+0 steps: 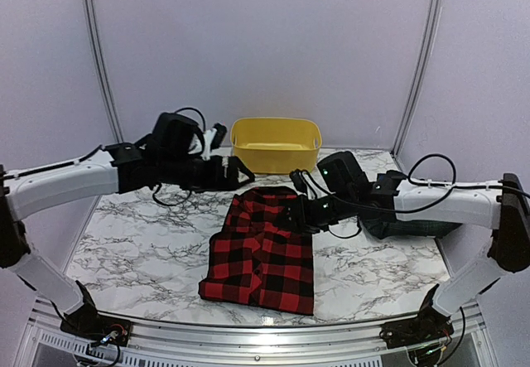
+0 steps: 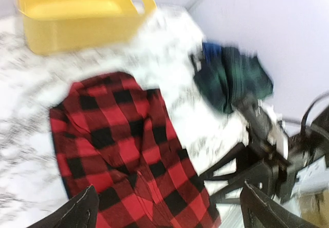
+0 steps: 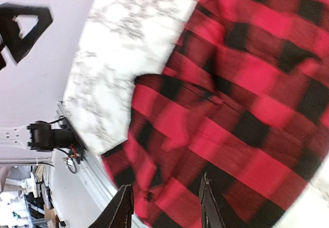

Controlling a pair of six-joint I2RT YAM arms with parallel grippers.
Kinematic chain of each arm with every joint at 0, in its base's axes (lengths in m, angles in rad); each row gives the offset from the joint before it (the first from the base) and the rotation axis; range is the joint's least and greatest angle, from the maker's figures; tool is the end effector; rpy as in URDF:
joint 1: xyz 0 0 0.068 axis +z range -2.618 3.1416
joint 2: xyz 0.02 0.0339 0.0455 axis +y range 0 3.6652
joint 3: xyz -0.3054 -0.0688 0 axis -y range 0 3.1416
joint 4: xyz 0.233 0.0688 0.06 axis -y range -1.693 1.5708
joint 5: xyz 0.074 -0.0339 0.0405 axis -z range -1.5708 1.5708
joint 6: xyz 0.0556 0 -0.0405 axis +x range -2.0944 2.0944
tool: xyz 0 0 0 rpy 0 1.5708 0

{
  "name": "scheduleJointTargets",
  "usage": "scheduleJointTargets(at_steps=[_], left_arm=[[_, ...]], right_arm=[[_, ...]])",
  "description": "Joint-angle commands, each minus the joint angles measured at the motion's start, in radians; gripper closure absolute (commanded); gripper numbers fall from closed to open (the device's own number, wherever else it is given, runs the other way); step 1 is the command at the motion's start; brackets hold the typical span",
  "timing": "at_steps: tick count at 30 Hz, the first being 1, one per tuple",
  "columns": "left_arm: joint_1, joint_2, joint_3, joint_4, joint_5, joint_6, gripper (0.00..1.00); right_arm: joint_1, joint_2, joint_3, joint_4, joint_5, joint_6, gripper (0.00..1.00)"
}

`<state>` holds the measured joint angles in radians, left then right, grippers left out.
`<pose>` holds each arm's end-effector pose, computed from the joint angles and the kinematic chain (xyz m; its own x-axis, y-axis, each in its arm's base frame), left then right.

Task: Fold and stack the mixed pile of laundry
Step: Smooth out the 2/3-rectangle-folded shirt at the center of the board.

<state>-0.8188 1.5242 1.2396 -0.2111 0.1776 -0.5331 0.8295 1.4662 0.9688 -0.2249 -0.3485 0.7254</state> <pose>0.2384 -0.2692 0.3495 -0.6991 0.0152 -0.7149 0.5454 0.6578 -0.5194 0.1995 0.2461 0.2753 -0.9087 -0.0692 -0.4116 -0.3520 0.6570 0.6667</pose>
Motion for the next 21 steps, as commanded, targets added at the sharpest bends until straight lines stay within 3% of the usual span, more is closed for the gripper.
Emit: scheduleJointTargets(at_steps=[1, 7, 15, 18, 21], left_arm=[[0.110, -0.133, -0.125, 0.042, -0.028, -0.073, 0.01], [0.190, -0.202, -0.249, 0.060, 0.102, -0.057, 0.01], [0.185, -0.282, -0.454, 0.154, 0.275, -0.045, 0.01], [0.183, -0.312, -0.513, 0.154, 0.279, -0.040, 0.01], [0.182, -0.332, -0.539, 0.139, 0.285, -0.036, 0.01]], right_arm=[[0.066, 0.099, 0.175, 0.047, 0.021, -0.011, 0.59], [0.114, 0.340, 0.308, 0.079, -0.055, -0.020, 0.59], [0.050, 0.392, 0.002, 0.334, -0.177, 0.004, 0.59], [0.016, 0.421, 0.005, 0.304, -0.187, -0.033, 0.59], [-0.001, 0.370, 0.120, 0.148, -0.138, -0.119, 0.58]])
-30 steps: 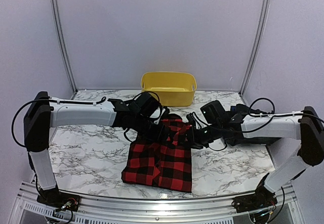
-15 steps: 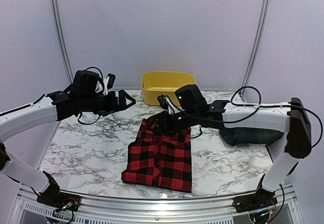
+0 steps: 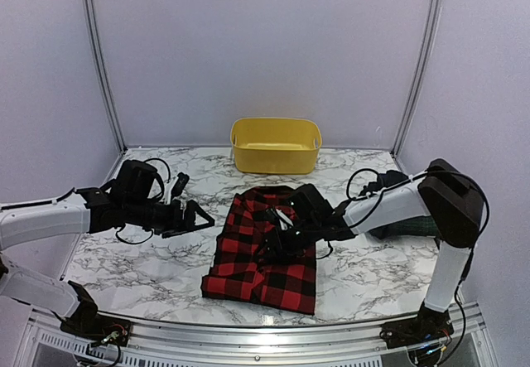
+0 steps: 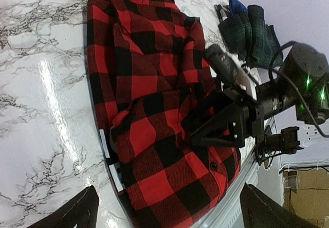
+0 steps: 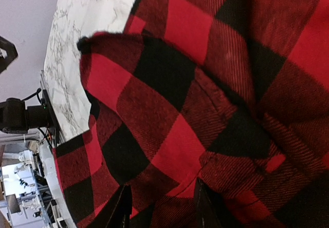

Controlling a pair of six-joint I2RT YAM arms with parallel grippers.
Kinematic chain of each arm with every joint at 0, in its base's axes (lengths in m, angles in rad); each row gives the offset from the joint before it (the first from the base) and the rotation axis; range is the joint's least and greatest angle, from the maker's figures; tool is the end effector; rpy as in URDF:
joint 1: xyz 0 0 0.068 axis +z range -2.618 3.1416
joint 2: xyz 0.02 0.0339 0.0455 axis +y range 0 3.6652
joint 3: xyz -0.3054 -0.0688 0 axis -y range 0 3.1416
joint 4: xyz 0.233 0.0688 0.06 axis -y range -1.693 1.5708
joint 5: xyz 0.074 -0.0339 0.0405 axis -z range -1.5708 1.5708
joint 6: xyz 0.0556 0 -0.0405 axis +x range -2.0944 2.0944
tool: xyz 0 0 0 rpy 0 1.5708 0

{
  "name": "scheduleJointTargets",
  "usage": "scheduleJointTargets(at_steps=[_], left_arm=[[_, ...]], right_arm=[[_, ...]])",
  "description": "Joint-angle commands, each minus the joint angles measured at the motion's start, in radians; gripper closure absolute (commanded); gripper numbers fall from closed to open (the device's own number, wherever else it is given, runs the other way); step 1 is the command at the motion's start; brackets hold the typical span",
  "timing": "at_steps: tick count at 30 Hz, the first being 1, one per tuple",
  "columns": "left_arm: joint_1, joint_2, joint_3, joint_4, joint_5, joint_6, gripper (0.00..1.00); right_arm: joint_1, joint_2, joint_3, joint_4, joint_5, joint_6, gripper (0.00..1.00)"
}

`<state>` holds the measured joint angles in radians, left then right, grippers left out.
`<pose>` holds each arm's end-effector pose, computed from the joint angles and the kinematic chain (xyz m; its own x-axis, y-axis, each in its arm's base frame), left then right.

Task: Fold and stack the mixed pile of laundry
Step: Smooth out the 2/3-rectangle-folded shirt at the center of the board.

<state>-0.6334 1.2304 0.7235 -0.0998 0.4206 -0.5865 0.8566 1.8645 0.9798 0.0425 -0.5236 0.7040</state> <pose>0.1908 -0.1683 0.2696 -0.8314 -0.0163 -0.5554 0.4209 0.6342 -0.6486 0.2304 0.3082 0.1724 -0.9372 -0.2254 -0.2661 -0.3487 0.6056 0.7153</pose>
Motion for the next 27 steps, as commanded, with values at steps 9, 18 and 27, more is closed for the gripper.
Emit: scheduleJointTargets(at_steps=[9, 18, 27], left_arm=[[-0.003, -0.111, -0.008, -0.058, 0.011, 0.041, 0.01], [0.015, -0.106, 0.029, -0.012, 0.003, -0.050, 0.01], [0.015, -0.098, 0.005, 0.006, 0.030, -0.027, 0.01]], right_arm=[[0.061, -0.228, 0.171, -0.204, 0.012, -0.055, 0.27], [0.275, -0.172, 0.089, 0.176, -0.016, 0.243, 0.10], [0.262, 0.003, -0.253, 0.598, -0.071, 0.446, 0.11]])
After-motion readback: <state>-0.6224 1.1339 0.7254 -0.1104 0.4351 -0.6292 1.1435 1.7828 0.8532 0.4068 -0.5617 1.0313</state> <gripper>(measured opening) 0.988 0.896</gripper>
